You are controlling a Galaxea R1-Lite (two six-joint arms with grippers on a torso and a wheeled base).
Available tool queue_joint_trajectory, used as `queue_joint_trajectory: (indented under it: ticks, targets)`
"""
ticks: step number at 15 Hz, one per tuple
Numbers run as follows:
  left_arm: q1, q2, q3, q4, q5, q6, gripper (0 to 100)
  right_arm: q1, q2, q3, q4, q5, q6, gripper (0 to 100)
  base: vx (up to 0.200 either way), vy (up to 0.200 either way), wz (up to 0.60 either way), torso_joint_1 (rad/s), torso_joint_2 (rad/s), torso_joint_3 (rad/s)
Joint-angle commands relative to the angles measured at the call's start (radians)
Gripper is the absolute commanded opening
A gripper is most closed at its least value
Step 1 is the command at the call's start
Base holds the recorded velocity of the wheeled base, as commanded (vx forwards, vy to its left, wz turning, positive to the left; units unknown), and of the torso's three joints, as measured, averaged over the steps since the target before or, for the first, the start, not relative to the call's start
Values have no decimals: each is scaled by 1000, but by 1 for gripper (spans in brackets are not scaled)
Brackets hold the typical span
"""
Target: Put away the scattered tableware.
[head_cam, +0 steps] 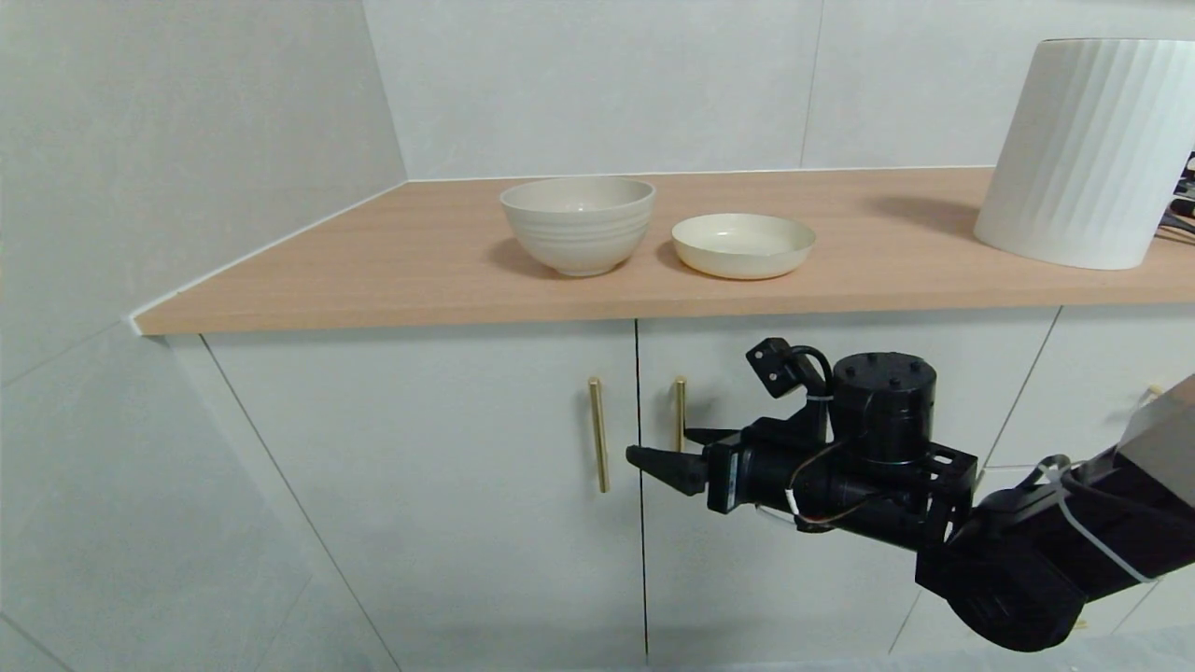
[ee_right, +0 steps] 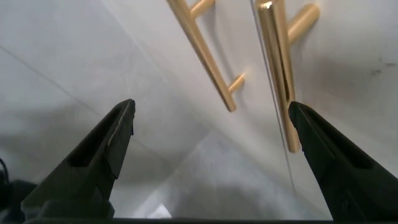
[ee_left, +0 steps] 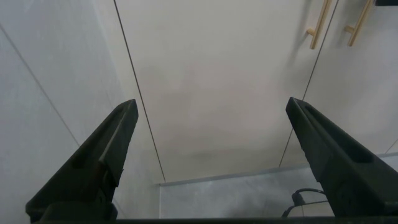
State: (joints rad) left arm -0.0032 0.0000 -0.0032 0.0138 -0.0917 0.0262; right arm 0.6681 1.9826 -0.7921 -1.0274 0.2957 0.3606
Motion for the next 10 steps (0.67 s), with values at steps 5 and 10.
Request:
queue_joint_trajectory:
  ticks: [5, 10]
  targets:
    - [0, 0, 0, 0, 0, 0, 100, 2, 52, -16, -51, -4, 6, 100, 0, 0, 0, 0, 0, 0]
    - [0, 0, 0, 0, 0, 0, 100, 19, 73, -12, -109, -4, 32, 100, 0, 0, 0, 0, 0, 0]
